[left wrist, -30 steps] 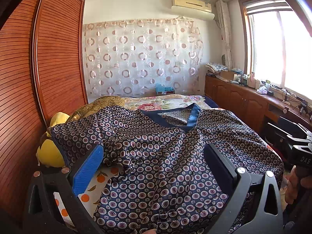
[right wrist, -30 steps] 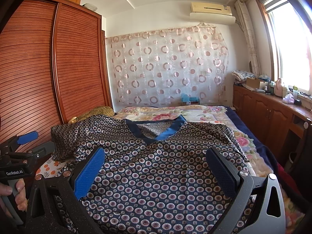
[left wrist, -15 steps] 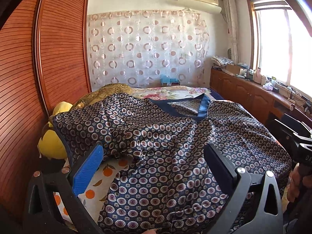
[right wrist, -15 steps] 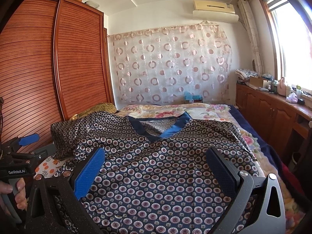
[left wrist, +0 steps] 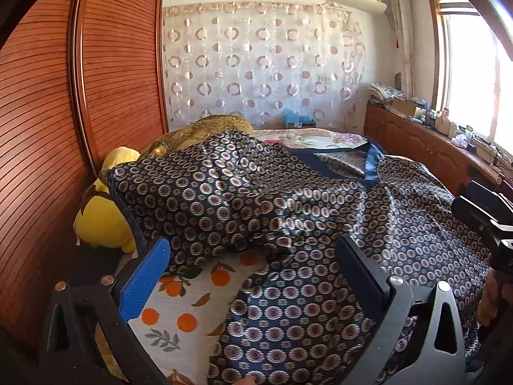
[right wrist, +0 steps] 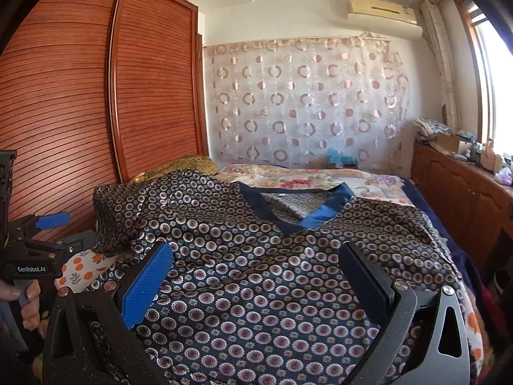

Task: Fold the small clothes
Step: 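Grasp the shirt edge near the gold cushion with the left gripper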

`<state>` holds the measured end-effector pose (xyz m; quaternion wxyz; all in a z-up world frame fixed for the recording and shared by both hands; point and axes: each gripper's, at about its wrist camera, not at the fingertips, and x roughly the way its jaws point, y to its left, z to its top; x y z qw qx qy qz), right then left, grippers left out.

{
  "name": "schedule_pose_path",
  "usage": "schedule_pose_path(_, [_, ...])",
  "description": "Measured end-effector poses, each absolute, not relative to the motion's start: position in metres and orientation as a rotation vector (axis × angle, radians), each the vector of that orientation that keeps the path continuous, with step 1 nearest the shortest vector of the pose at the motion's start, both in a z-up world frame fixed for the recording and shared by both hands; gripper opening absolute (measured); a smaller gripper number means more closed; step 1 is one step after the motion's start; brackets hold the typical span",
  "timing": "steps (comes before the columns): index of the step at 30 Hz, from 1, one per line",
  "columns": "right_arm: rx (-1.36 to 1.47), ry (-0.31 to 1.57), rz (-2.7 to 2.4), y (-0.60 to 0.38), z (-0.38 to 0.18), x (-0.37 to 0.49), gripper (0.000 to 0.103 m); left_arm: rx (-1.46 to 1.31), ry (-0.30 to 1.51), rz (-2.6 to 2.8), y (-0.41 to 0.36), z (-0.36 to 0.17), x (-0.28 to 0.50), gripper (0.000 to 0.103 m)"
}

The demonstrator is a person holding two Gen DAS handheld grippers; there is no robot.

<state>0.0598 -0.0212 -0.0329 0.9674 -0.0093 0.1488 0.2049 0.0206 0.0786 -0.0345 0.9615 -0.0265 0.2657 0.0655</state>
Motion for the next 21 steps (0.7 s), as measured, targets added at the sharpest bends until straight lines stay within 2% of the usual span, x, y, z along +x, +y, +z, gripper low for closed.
schedule_pose_path(10, [-0.052,0.352,0.517,-0.01,-0.031,0.085,0.103,-0.106,0.577,0.149,0.137,-0.051,0.026,0.102])
schedule_pose_path(13, [-0.051,0.374,0.539,-0.01,-0.031,0.089,0.103,-0.151,0.604,0.148,0.158,-0.059,0.031,0.095])
schedule_pose_path(18, [-0.064,0.415,0.567,-0.012,-0.033,0.099,0.103,-0.208,0.666,0.188,0.188,-0.077,0.045,0.076])
schedule_pose_path(21, [-0.08,0.445,0.583,-0.012,-0.034,0.104,0.103,-0.215,0.732,0.188,0.193,-0.091,0.054,0.071])
